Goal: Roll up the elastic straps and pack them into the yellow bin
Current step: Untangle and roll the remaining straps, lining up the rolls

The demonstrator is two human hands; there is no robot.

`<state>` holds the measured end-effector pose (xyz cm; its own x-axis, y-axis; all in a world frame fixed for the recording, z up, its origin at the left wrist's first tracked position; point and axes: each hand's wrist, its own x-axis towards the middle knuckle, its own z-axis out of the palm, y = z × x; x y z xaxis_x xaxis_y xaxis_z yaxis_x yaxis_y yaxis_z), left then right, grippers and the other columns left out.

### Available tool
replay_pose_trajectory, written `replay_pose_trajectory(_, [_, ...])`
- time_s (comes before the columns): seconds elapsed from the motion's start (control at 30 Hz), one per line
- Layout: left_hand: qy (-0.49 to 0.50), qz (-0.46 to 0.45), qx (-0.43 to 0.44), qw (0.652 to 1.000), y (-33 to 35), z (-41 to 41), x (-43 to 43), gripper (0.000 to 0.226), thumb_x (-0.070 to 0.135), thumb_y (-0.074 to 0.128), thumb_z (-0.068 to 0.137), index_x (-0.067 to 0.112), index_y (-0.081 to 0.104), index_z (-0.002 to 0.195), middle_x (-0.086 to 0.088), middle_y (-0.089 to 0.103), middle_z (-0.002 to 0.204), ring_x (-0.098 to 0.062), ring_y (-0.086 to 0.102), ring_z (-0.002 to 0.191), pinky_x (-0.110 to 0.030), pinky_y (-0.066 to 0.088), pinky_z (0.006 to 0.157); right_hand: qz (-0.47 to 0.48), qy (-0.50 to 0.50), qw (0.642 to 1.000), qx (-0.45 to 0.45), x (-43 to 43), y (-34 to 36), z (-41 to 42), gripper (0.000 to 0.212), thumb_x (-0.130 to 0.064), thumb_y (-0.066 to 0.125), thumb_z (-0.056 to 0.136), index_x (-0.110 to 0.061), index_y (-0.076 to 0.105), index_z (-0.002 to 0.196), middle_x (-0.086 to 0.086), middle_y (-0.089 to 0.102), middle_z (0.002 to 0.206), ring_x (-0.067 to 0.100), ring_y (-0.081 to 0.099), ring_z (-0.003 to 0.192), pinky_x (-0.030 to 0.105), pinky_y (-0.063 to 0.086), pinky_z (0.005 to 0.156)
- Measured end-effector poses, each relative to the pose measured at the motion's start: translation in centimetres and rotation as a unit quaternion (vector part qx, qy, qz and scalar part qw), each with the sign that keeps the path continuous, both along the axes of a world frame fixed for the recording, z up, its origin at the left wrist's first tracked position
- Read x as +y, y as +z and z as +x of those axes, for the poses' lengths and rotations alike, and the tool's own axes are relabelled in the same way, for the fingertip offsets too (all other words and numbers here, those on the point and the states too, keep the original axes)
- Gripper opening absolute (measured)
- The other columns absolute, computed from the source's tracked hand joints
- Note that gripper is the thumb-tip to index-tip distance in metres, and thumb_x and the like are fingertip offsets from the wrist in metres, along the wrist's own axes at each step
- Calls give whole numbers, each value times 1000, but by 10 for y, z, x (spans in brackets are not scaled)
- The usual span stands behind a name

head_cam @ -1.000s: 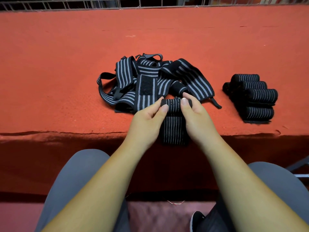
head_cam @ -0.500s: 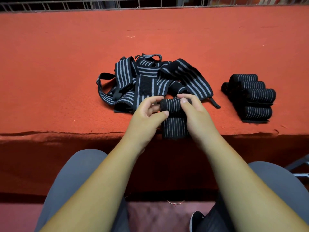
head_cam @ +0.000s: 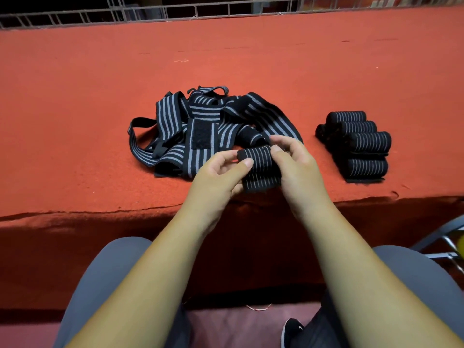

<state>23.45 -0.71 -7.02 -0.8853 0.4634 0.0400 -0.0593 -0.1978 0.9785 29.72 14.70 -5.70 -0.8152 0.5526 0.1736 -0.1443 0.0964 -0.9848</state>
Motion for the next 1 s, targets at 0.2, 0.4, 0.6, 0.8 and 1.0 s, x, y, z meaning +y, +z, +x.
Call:
replay_pose_trajectory(0.2, [-16, 8, 4, 1000, 13, -5, 30, 38, -7, 72, 96, 7, 66, 131, -14, 78, 113, -20, 78, 101, -36, 62, 85, 29, -44, 998, 35, 23, 10, 7, 29, -18, 64, 106, -19, 65, 135, -8, 73, 127, -5, 68, 115, 20, 53, 102])
replay_pose_trajectory(0.4, [-52, 41, -5, 998, 27, -7, 78, 37, -8, 70, 97, 8, 65, 130, -18, 73, 122, -28, 77, 109, -38, 64, 87, 109, -145, 983, 35, 58, 18, 15, 26, -30, 67, 104, -32, 71, 130, -18, 74, 118, -6, 68, 113, 26, 54, 104])
replay_pose_trajectory(0.6, [-61, 15, 32, 998, 39, -9, 134, 33, -5, 75, 95, 9, 73, 125, -14, 77, 114, -33, 79, 104, -48, 66, 93, 98, -241, 964, 51, 96, 28, 23, 30, -24, 66, 104, -23, 73, 133, -14, 77, 121, 0, 71, 116, 34, 56, 107])
replay_pose_trajectory(0.8, [-56, -50, 132, 988, 50, -9, 189, 39, 7, 85, 90, 22, 77, 126, -5, 81, 115, -30, 81, 100, -52, 67, 87, 88, -319, 943, 39, 136, 34, 29, 32, -23, 65, 105, -23, 74, 136, -13, 77, 123, 0, 70, 114, 27, 54, 106])
replay_pose_trajectory(1.0, [-39, -65, 154, 985, 48, -12, 224, 36, 4, 84, 89, 21, 79, 120, 2, 82, 105, -16, 78, 95, -34, 64, 88, 108, -333, 937, 11, 158, 26, 26, 43, -19, 56, 106, -22, 66, 148, -10, 70, 142, 6, 63, 133, 33, 47, 118])
